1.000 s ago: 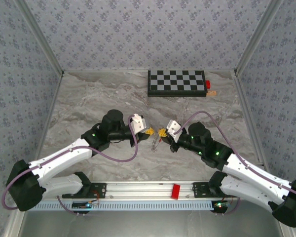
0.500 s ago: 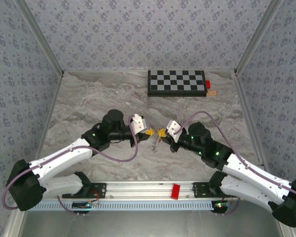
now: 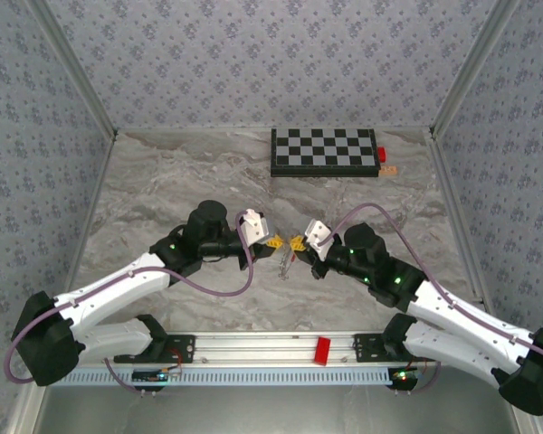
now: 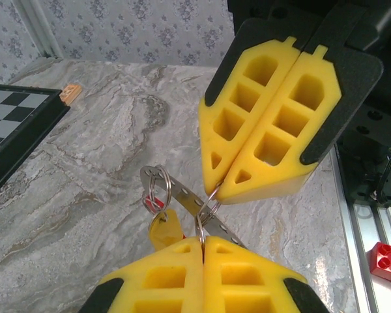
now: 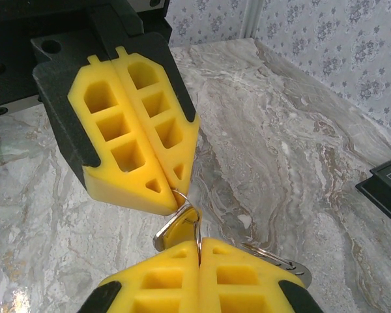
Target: Put the keys on the keyring
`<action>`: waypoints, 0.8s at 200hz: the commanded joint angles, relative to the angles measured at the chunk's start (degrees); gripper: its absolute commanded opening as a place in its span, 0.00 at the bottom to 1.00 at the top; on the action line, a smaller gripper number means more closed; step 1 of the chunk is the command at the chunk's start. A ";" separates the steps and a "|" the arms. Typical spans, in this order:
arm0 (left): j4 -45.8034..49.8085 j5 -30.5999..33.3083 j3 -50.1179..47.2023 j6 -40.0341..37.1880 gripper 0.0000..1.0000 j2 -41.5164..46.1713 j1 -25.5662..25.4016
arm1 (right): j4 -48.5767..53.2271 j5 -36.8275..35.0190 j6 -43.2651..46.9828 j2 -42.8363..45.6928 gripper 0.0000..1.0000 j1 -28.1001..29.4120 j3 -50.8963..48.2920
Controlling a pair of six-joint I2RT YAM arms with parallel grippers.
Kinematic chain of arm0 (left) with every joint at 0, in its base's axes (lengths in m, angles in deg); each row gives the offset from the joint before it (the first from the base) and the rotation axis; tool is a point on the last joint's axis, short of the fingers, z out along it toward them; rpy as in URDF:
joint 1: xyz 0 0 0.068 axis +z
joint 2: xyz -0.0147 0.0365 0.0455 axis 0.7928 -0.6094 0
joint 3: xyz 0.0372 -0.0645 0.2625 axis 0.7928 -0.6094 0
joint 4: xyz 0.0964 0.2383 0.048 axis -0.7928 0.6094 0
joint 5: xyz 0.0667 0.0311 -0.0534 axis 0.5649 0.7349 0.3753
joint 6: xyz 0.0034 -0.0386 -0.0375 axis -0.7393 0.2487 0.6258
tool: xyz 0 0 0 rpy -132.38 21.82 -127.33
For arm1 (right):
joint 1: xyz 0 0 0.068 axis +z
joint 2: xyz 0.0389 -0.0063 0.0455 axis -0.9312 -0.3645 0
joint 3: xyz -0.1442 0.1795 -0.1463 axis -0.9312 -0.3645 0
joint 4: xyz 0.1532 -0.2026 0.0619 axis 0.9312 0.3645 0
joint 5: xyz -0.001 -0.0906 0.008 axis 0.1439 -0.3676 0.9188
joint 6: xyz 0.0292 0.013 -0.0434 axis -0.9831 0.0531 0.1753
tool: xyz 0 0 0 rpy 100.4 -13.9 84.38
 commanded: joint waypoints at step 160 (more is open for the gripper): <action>-2.58 7.44 0.03 -1.80 0.00 2.19 -0.73 | 4.27 0.08 -2.74 -0.43 0.00 -1.32 4.25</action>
